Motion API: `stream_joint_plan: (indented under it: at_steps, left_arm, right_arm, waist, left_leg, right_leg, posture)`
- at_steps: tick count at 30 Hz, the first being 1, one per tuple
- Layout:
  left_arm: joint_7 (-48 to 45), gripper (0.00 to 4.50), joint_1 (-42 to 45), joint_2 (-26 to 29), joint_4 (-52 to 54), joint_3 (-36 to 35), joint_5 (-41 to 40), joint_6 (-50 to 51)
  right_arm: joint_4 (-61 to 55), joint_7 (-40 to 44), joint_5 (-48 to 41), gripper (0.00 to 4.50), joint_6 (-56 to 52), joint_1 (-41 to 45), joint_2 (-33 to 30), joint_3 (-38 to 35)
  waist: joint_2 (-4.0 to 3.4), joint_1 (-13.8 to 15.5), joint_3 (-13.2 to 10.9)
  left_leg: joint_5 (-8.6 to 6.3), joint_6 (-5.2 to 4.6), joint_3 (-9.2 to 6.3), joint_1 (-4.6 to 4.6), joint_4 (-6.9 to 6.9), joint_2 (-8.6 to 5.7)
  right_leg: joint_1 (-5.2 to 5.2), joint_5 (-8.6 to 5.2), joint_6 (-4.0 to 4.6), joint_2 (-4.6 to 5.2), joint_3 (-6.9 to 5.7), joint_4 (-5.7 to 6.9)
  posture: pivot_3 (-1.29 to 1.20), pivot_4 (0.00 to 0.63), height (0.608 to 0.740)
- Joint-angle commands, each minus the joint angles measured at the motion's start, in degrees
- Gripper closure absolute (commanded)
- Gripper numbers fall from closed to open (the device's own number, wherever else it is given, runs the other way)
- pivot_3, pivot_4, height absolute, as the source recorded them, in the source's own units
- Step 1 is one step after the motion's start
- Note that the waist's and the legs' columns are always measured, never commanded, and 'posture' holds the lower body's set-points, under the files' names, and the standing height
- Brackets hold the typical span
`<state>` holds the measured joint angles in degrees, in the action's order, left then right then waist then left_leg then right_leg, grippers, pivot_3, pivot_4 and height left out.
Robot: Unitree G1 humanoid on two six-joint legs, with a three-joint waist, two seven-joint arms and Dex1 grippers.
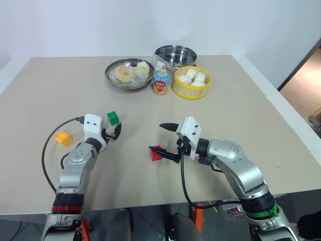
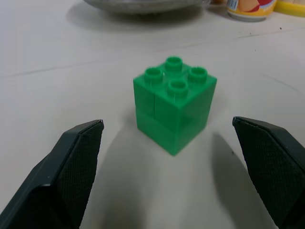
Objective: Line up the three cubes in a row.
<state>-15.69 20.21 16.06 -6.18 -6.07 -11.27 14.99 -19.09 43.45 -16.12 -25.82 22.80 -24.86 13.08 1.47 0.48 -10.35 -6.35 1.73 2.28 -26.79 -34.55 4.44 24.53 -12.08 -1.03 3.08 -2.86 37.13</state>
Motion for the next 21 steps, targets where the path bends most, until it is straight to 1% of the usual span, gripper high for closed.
stream_joint_plan:
  at_steps: [1,16,19,21]
  left_arm:
    - [-0.4,0.0,2.3,-0.1,-0.7,-0.4,0.2,-2.1]
    - [-2.8,0.0,6.5,0.1,-7.1,0.9,1.4,-6.0]
    - [-2.8,0.75,7.1,-0.1,-8.0,0.8,1.7,-6.9]
    - [-2.7,1.41,7.5,-0.2,-8.7,0.8,1.8,-7.1]
  right_arm:
    - [-1.6,-0.6,-1.2,0.02,0.4,0.2,0.8,-1.6]
    - [-0.6,-1.2,0.9,0.02,1.9,-0.1,1.0,-0.7]
    - [-0.7,-1.3,1.1,0.0,1.9,-0.3,0.9,-0.6]
    - [-0.7,-1.4,1.3,0.0,2.0,-0.4,0.8,-0.6]
  waist:
    - [0.0,0.0,0.0]
    - [0.0,0.0,0.0]
    - [0.0,0.0,0.0]
    - [0.0,0.0,0.0]
  left_leg:
    - [0.0,0.0,-0.01,0.0,0.0,0.0]
    - [0.05,-0.08,0.0,0.0,-0.01,0.0]
    - [0.05,-0.09,0.0,0.0,-0.01,0.0]
    - [0.06,-0.09,-0.01,0.0,-0.01,0.0]
  right_leg:
    - [0.0,0.0,0.0,0.0,-0.01,0.0]
    - [-0.03,0.04,-0.05,-0.01,0.0,0.0]
    - [-0.03,0.04,-0.06,-0.01,0.01,0.0]
    - [-0.03,0.04,-0.06,-0.01,0.0,0.0]
  posture:
    - [0.0,0.15,0.74]
    - [0.0,0.15,0.74]
    - [0.0,0.15,0.74]
    - [0.0,0.15,0.74]
